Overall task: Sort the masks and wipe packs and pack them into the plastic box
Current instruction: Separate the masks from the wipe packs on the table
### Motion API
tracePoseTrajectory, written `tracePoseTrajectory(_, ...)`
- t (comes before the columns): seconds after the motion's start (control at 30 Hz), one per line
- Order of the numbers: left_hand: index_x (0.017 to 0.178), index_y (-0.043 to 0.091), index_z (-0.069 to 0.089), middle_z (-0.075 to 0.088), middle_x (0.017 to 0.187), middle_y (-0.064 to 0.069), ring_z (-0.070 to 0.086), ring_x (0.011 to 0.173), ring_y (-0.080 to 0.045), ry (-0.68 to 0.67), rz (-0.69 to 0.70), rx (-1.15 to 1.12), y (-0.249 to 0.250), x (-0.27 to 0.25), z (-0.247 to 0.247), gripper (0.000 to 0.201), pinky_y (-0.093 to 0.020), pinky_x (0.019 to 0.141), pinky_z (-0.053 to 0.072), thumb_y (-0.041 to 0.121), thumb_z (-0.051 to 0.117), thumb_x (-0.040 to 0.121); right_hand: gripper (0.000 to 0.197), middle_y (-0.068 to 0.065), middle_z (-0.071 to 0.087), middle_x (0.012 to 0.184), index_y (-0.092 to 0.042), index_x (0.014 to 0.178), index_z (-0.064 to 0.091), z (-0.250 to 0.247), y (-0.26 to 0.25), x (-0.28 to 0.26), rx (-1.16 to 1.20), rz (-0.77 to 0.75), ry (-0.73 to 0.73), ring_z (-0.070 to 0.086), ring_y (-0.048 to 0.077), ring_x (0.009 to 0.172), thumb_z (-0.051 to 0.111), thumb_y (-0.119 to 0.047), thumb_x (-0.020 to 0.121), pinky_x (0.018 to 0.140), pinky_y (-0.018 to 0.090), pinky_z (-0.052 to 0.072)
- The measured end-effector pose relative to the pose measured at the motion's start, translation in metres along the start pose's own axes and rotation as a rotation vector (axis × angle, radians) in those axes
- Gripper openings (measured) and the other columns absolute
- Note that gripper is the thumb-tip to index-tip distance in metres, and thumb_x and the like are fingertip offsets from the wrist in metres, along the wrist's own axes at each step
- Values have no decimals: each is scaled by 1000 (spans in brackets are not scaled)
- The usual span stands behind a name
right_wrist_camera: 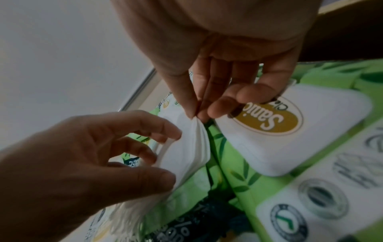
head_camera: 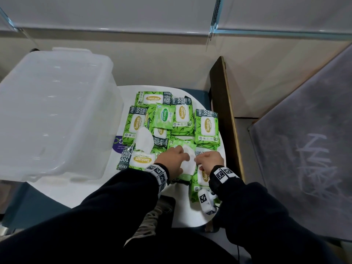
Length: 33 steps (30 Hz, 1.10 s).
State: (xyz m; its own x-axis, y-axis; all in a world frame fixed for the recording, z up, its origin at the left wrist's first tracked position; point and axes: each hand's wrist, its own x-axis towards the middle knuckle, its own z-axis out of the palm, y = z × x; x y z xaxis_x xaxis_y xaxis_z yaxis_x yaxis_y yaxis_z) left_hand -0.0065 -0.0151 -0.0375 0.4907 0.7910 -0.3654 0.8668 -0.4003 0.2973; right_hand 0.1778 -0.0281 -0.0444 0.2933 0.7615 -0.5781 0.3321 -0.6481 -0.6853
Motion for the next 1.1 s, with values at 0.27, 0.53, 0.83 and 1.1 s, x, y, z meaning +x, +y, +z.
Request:
tracePoseTrajectory(0.27, 119, 31, 68, 63, 119, 3, 61, 107, -18, 188, -157, -293, -34, -18, -27, 28, -34, 94, 52, 29, 69, 90, 18, 4, 77, 84, -16, 84, 74, 3, -4, 3, 86, -41, 79, 67, 19, 67, 87, -27, 77, 73, 35, 59)
tracePoseTrajectory(0.53, 94, 13, 74, 75, 99, -5, 69, 85, -20, -220, -508, -128, -124, -77, -59, 16, -36, 82, 61, 25, 75, 84, 11, 9, 76, 93, -11, 98, 71, 63, -67, -18, 269, -147, -119, 67, 19, 67, 77, -15, 89, 55, 32, 53)
tracePoseTrajectory(0.83, 139, 13, 61, 63, 137, -6, 67, 104, -26, -620, -336, -191, -128, -86, -40, 38, -7, 54, 45, 20, 62, 102, 15, 11, 70, 97, -7, 109, 71, 137, -109, -27, 288, 103, -322, 61, 20, 64, 70, -10, 94, 52, 30, 46)
tracePoseTrajectory(1.1, 154, 14, 42, 52, 147, -17, 57, 82, -19, -743, -239, -301, -121, -69, -19, 50, -9, 50, 46, 18, 54, 106, 25, 7, 70, 98, -10, 116, 75, 134, -97, -30, 381, 128, -273, 59, 17, 69, 74, -13, 91, 54, 28, 47)
